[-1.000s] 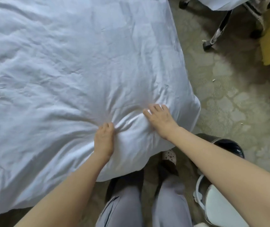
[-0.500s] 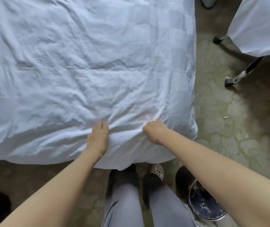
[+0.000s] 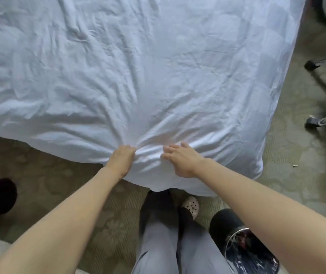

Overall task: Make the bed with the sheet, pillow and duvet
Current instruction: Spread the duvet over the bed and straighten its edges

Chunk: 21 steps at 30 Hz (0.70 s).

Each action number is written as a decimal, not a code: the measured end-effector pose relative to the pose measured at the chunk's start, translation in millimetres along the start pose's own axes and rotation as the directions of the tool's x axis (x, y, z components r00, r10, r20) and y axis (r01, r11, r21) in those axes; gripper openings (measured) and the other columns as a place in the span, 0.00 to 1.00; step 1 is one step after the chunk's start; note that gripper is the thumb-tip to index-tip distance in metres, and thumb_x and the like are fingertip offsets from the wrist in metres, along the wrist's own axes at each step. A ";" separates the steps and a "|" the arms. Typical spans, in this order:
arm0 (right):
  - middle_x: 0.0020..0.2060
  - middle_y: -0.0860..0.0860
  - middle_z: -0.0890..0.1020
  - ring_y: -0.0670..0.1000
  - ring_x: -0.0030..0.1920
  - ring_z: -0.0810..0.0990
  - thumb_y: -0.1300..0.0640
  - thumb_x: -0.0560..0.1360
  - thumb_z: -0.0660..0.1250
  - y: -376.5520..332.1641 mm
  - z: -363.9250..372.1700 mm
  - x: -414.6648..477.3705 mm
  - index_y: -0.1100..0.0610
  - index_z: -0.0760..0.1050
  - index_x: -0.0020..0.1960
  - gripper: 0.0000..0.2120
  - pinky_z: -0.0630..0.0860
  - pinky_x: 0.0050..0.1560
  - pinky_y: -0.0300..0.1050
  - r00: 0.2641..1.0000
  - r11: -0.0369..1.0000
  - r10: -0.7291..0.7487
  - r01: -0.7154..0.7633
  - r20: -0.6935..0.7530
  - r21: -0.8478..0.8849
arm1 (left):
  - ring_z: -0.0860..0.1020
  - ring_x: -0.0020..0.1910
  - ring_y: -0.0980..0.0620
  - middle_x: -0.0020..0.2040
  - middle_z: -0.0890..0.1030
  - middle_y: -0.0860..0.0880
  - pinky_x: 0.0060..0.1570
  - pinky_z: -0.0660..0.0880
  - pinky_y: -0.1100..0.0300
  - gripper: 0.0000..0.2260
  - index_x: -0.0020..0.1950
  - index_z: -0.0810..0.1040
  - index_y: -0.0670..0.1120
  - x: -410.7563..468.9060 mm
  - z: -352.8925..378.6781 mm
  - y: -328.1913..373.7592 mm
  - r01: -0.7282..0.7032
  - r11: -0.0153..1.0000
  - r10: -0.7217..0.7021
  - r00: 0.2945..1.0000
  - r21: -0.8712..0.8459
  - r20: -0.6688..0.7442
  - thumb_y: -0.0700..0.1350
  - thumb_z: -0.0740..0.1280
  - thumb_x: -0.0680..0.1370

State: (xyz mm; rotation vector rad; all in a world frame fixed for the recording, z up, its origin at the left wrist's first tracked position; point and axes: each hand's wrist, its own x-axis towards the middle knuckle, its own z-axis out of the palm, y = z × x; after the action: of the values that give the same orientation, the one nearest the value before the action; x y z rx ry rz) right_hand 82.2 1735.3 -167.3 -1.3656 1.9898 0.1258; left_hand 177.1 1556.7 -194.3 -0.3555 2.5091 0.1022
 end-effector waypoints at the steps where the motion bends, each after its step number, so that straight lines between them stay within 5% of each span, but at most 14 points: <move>1: 0.70 0.54 0.66 0.55 0.71 0.62 0.64 0.75 0.58 -3.3 3.1 1.3 0.56 0.65 0.70 0.23 0.60 0.69 0.53 1.000 1.000 -0.005 0.005 0.018 0.016 | 0.72 0.50 0.43 0.46 0.71 0.42 0.43 0.65 0.57 0.10 0.45 0.70 0.43 -3.0 0.2 -2.0 -0.014 1.000 0.014 1.000 -0.021 0.011 0.28 0.55 0.75; 7: 0.57 0.58 0.77 0.59 0.56 0.76 0.67 0.74 0.54 -8.8 -21.6 20.0 0.63 0.71 0.63 0.18 0.74 0.56 0.52 0.996 0.978 0.084 -0.085 0.010 0.191 | 0.69 0.40 0.47 0.36 0.67 0.50 0.38 0.63 0.60 0.16 0.33 0.61 0.46 2.9 -13.5 -31.9 -0.083 0.982 0.106 0.985 -0.168 0.135 0.34 0.59 0.78; 10: 0.53 0.58 0.78 0.60 0.55 0.76 0.68 0.74 0.55 -8.1 -33.2 29.9 0.66 0.73 0.58 0.16 0.74 0.49 0.50 0.993 0.982 0.108 -0.100 -0.042 0.158 | 0.65 0.35 0.48 0.32 0.63 0.50 0.30 0.56 0.60 0.16 0.33 0.60 0.45 2.3 -24.4 -50.6 -0.047 0.988 0.054 0.998 -0.147 0.039 0.36 0.56 0.80; 13: 0.51 0.59 0.76 0.60 0.54 0.75 0.69 0.74 0.54 -19.6 -44.1 40.4 0.64 0.72 0.54 0.12 0.65 0.43 0.47 0.990 0.990 0.096 -0.085 -0.099 0.115 | 0.65 0.39 0.47 0.39 0.66 0.46 0.33 0.58 0.58 0.10 0.38 0.65 0.43 2.6 -37.9 -67.5 0.036 0.991 -0.049 0.994 -0.130 -0.101 0.33 0.54 0.78; 17: 0.61 0.56 0.72 0.57 0.62 0.71 0.67 0.76 0.54 -36.0 -53.3 67.7 0.61 0.68 0.65 0.18 0.67 0.59 0.47 0.980 0.996 0.045 -0.030 -0.196 0.081 | 0.72 0.53 0.42 0.58 0.71 0.41 0.44 0.68 0.54 0.13 0.61 0.70 0.39 18.6 -57.6 -93.8 0.091 0.983 -0.119 0.977 -0.158 -0.179 0.31 0.54 0.78; 21: 0.74 0.56 0.57 0.55 0.74 0.56 0.67 0.76 0.54 -50.7 -72.3 105.0 0.58 0.55 0.74 0.27 0.57 0.71 0.51 0.969 0.998 0.035 -0.023 -0.246 0.050 | 0.66 0.64 0.41 0.65 0.66 0.41 0.55 0.68 0.50 0.21 0.68 0.63 0.41 40.7 -72.3 -136.0 0.096 0.993 -0.107 0.974 -0.064 -0.201 0.31 0.55 0.76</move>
State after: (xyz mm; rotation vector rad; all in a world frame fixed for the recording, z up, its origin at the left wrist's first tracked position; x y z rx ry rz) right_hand 69.5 1598.8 -161.0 -1.3775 2.2029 -0.0813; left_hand 142.7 1405.6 -157.4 -0.5408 2.6880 0.0976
